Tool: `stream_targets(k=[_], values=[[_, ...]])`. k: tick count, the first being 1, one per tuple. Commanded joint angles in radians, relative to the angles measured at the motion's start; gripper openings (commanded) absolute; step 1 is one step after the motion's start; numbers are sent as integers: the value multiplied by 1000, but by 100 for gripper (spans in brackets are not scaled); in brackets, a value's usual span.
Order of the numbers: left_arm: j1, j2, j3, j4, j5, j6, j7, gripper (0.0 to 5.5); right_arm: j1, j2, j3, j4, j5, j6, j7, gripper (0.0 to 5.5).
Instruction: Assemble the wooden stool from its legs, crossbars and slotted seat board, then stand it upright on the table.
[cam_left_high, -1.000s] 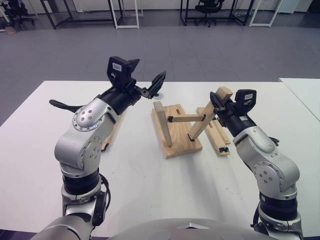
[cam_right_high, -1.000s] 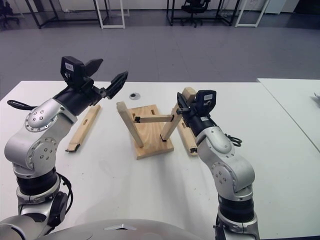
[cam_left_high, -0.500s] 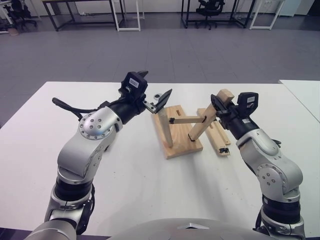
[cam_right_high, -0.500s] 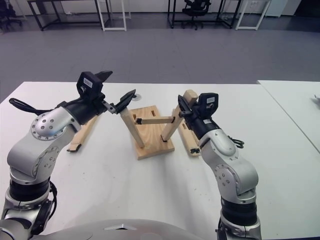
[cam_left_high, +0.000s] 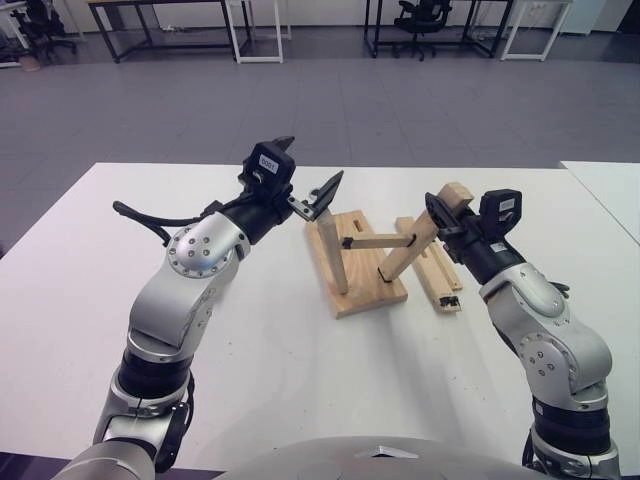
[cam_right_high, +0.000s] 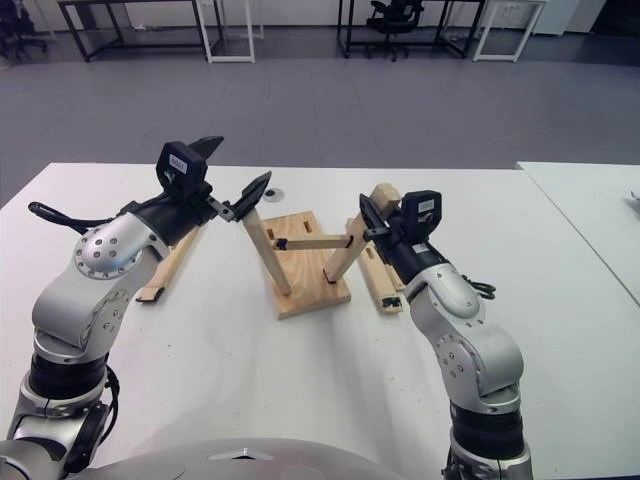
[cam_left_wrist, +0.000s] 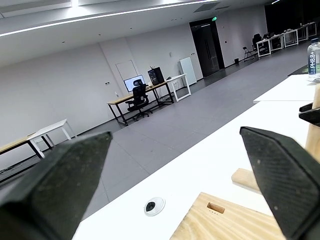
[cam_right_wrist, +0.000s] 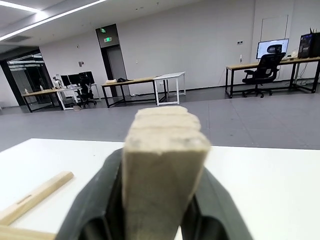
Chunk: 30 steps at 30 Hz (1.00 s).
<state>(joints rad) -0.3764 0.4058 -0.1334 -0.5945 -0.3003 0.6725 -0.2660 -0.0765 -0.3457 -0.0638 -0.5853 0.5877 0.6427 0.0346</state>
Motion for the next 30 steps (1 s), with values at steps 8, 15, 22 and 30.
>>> stream_targets(k=[8,15,22,30], values=[[80,-6,-146,75,57,71,-22,469,29,-47,110,79,-108,142,35,262],[78,2,-156,100,78,55,-35,469,-32,38,-70,-32,-56,-64,63,343],[73,-4,-151,112,88,58,-29,469,-279,-219,-75,-69,21,-1,301,343],[75,-38,-159,127,105,44,-3,469,-905,-559,456,371,-187,106,1144,343]])
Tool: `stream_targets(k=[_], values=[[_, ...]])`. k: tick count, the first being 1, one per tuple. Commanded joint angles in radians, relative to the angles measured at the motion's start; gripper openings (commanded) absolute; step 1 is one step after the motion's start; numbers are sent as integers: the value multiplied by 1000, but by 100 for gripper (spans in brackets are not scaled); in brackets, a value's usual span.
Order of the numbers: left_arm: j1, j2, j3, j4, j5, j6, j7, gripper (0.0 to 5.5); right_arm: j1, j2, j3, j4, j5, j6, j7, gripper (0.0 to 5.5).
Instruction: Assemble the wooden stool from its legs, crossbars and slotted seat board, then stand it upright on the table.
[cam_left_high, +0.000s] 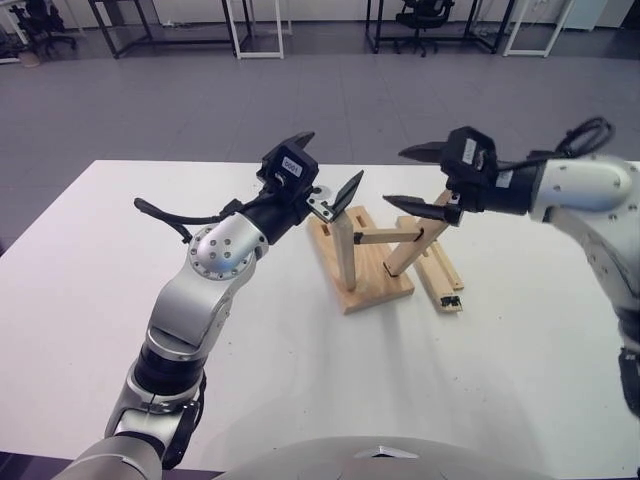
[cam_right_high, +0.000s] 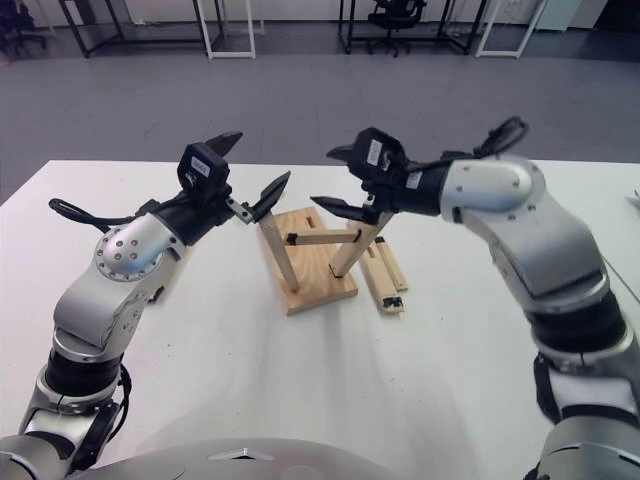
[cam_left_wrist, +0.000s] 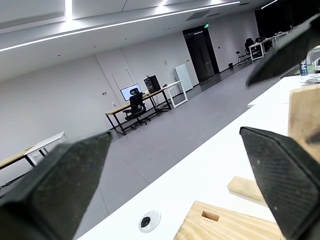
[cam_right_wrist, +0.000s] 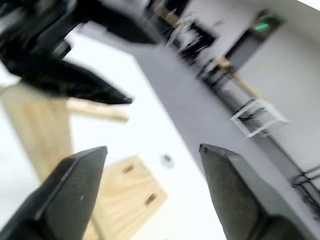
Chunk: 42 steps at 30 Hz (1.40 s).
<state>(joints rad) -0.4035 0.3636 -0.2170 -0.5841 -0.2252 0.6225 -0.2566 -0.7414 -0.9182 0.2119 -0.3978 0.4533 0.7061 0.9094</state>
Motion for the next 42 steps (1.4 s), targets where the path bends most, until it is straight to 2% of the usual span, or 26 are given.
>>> stream_targets(k=[1,4,8,14,19,23,27,34,39,42], values=[[98,-1,-76,122,34,92,-8,469,-282,36,234,234,-77,43,331,343],[86,-19,-90,138,44,84,-1,469,-290,71,337,282,-140,25,423,343],[94,-24,-92,127,42,89,3,469,-272,138,397,391,-274,-54,390,343],[122,-15,-75,96,28,115,-1,469,-235,176,442,456,-369,-147,452,228],[117,-16,-77,99,25,120,-4,469,-229,229,415,503,-382,-247,481,120],[117,-11,-86,104,30,122,-5,469,-226,218,427,546,-429,-359,538,46],[112,-6,-88,101,29,130,-8,469,-211,213,441,566,-467,-431,585,44],[83,-40,-104,105,23,131,1,469,-207,272,498,630,-525,-426,616,44],[58,-80,-119,117,35,124,21,469,-248,247,659,708,-513,-459,705,42],[48,-99,-127,130,42,114,31,469,-259,283,687,777,-541,-501,704,42]])
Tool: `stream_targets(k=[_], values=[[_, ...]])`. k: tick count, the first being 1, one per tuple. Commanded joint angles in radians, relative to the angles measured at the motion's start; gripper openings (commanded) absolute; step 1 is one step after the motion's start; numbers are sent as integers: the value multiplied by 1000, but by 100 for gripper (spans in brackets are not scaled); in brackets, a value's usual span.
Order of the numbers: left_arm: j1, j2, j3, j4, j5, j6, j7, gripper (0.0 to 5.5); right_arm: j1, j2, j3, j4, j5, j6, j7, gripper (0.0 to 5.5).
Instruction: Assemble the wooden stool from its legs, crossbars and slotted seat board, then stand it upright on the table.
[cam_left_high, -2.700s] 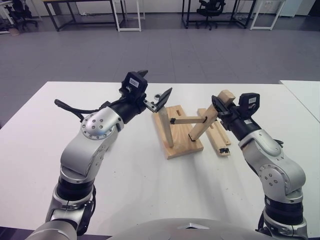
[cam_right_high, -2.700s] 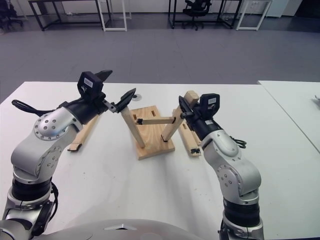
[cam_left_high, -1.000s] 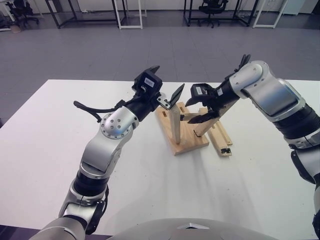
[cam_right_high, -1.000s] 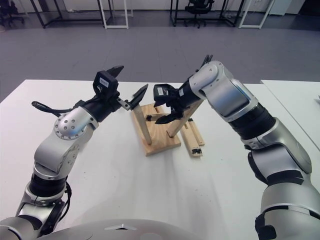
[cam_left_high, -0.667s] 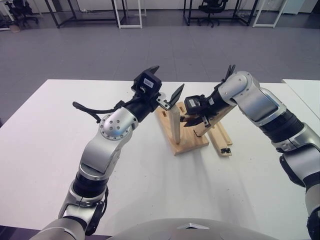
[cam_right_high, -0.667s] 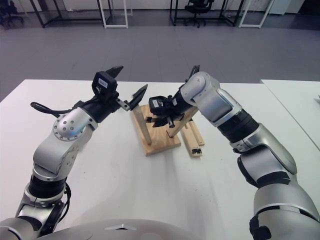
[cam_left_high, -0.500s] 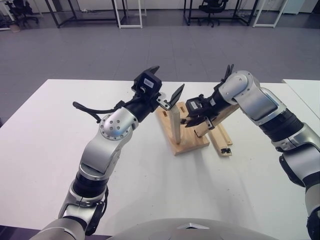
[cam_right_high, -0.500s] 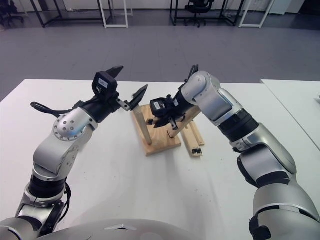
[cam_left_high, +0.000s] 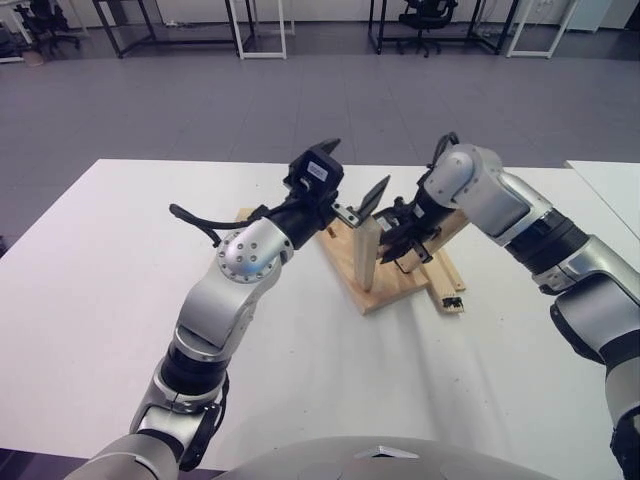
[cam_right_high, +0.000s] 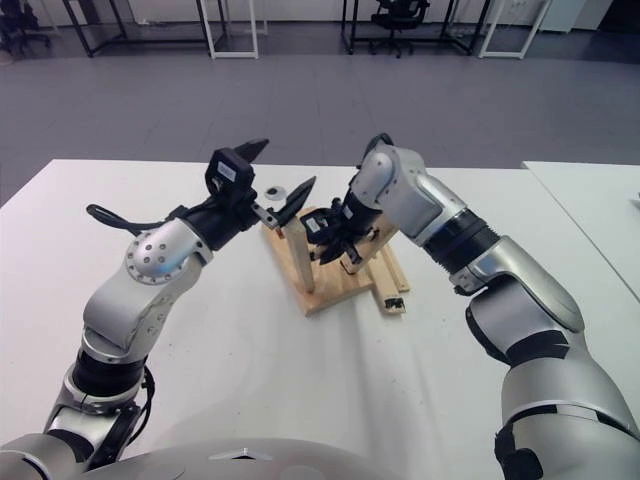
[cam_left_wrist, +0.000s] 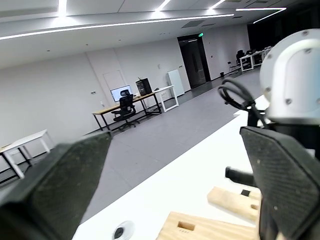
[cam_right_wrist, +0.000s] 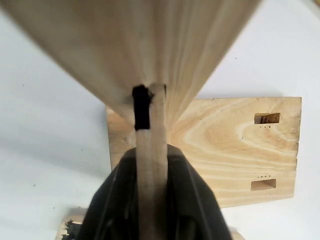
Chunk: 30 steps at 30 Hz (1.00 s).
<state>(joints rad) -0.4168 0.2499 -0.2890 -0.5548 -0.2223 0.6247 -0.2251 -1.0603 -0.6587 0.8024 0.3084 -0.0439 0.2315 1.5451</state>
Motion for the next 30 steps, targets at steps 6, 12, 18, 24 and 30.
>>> stream_targets(k=[6,12,18,24,30], values=[[38,5,-45,127,66,80,17,469,3,115,-54,70,-4,71,30,156],[-138,66,142,-16,66,146,23,469,-109,61,-334,-130,-32,114,-170,220],[-117,112,285,-65,67,189,33,469,46,-78,-744,-531,160,523,-292,220],[127,52,244,-69,101,213,92,469,307,12,-997,-444,141,497,-683,220],[153,-74,158,55,147,155,174,469,464,259,-984,-108,115,233,-995,220]])
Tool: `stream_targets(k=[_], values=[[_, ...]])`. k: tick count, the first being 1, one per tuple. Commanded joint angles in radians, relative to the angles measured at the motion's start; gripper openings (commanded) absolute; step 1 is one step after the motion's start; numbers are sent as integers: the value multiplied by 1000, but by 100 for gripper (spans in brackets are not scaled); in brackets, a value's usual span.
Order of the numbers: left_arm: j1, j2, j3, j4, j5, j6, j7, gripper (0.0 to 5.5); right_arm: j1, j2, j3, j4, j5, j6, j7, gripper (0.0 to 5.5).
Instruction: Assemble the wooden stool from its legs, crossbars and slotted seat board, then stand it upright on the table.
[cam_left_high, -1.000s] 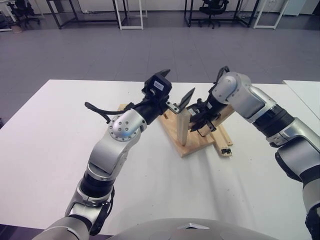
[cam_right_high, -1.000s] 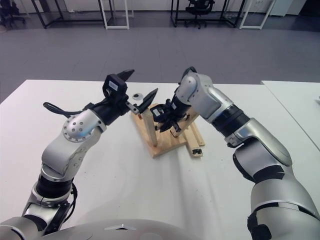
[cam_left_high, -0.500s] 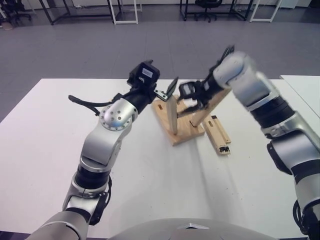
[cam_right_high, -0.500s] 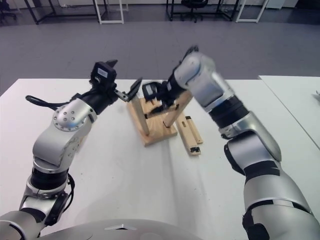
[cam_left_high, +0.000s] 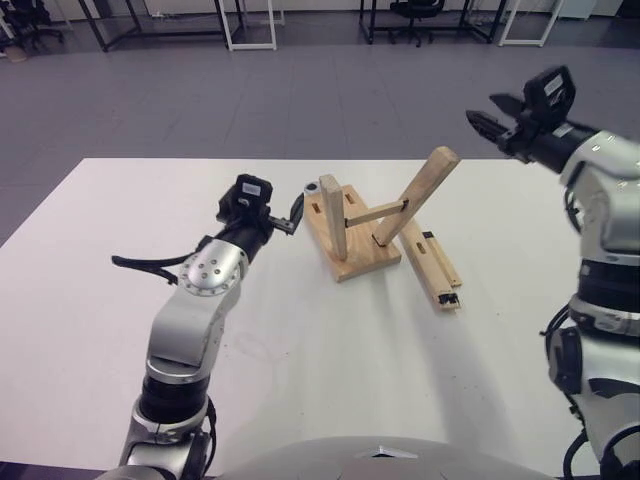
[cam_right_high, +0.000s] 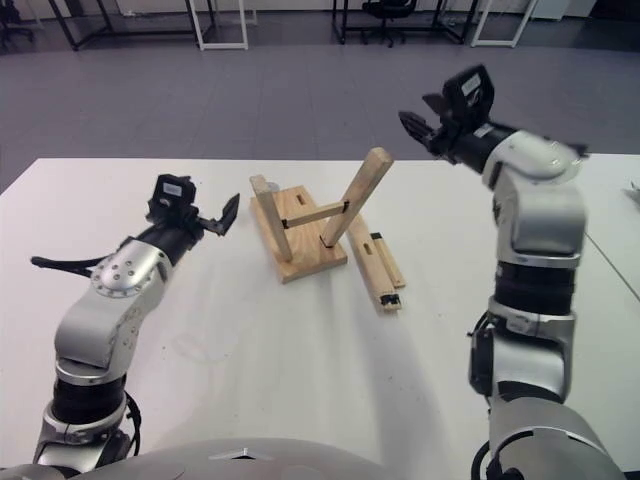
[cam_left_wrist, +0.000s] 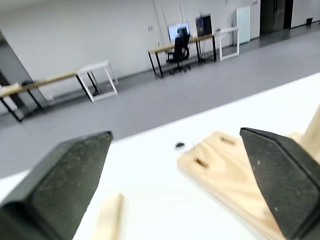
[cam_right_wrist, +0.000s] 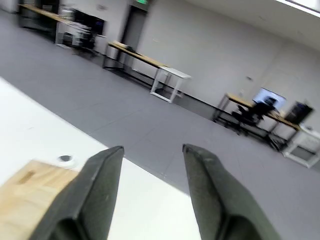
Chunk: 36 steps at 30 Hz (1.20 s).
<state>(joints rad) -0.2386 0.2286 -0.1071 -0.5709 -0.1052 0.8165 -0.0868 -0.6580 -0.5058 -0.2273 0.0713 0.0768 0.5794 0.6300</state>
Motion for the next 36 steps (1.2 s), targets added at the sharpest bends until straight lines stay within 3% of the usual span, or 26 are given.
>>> stream_targets(k=[1,6,10,13,19,24,27,31,33,36], values=[[-39,-63,-31,93,35,-52,41,469,73,130,65,151,-6,-153,-90,220],[-112,-109,-47,129,54,-87,48,469,96,201,156,-60,-14,-145,-160,220],[-162,-135,-110,121,74,-70,33,469,146,163,366,-272,-112,39,-142,220],[-180,-138,-126,119,90,-55,25,469,171,176,453,-382,-122,190,-142,220],[-197,-169,-116,132,114,-27,23,469,205,182,504,-556,-99,351,-136,220],[-145,-94,-61,53,126,-4,2,469,241,184,400,-630,-104,310,-172,220],[-178,123,89,-42,143,-24,-96,469,196,195,192,-698,-46,267,-198,220],[-257,330,234,124,125,-155,-221,469,102,152,38,-572,13,138,-215,220],[-304,316,281,156,48,-168,-263,469,48,163,17,-533,82,109,-194,220],[-393,155,394,20,-323,-41,-308,469,-58,216,-67,-533,315,171,-155,220]])
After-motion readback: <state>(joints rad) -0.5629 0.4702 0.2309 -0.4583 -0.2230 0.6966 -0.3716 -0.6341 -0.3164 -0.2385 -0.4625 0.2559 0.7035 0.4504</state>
